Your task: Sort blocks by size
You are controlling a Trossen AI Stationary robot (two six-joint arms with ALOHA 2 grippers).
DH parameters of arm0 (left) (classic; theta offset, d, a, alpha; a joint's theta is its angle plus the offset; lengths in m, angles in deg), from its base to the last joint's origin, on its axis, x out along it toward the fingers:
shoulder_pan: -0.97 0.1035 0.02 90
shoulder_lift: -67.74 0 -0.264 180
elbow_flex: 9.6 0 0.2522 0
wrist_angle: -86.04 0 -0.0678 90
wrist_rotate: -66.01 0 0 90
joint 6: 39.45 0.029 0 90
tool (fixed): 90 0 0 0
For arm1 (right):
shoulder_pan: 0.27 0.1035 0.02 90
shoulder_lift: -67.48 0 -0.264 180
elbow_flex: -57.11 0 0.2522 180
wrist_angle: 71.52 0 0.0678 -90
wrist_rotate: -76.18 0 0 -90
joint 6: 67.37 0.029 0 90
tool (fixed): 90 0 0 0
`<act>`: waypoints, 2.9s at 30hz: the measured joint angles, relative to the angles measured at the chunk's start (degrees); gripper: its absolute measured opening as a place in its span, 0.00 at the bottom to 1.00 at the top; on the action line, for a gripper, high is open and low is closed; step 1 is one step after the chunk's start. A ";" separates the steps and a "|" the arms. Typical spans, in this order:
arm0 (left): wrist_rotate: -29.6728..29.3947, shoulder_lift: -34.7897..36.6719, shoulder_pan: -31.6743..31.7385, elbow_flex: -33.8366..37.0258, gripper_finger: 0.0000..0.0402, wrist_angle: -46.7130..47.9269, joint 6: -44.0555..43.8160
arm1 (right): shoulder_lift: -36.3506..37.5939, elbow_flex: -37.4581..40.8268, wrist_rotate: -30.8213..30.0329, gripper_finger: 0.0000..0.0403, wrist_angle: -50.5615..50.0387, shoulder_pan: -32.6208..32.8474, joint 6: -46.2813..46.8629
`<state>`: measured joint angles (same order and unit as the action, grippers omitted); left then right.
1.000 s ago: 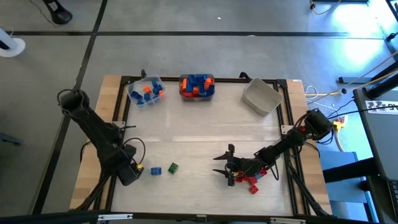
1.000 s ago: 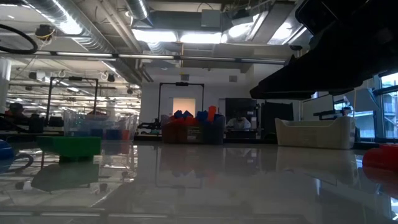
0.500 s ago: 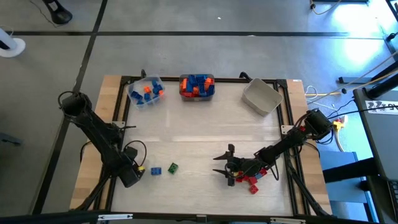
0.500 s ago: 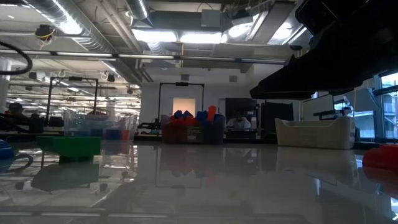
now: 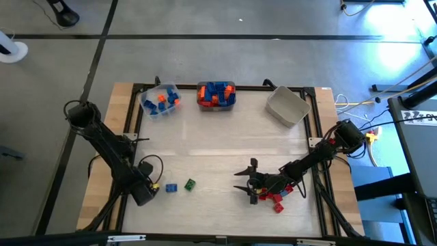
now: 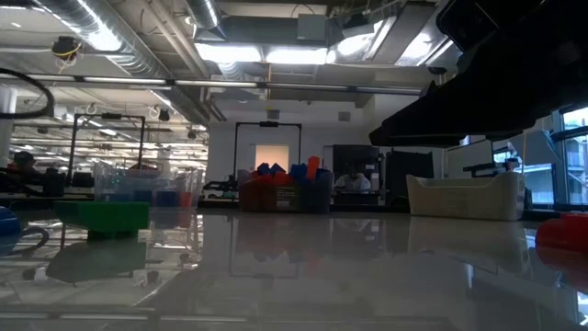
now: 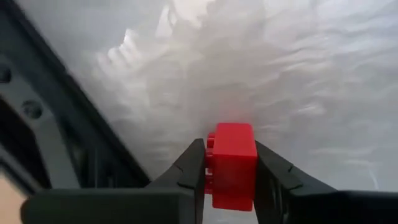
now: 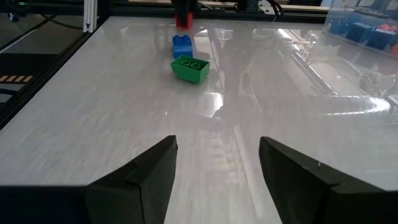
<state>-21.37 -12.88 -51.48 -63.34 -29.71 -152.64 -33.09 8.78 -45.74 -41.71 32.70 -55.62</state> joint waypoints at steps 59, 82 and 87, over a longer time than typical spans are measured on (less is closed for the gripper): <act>-36.97 4.59 90.82 -8.13 0.23 -4.97 89.61 | 0.00 0.00 -0.58 0.57 -0.07 0.00 -0.04; -35.48 13.29 70.48 -9.42 0.49 -7.94 89.73 | 0.00 0.00 -1.57 0.57 -0.41 0.00 -0.66; -35.96 16.34 55.55 -5.53 0.49 -18.70 90.82 | 0.00 0.00 -1.56 0.57 -0.57 0.00 -0.67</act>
<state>-57.33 3.46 4.08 -68.87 -48.40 -61.82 -33.09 8.78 -47.30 -42.28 32.70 -56.29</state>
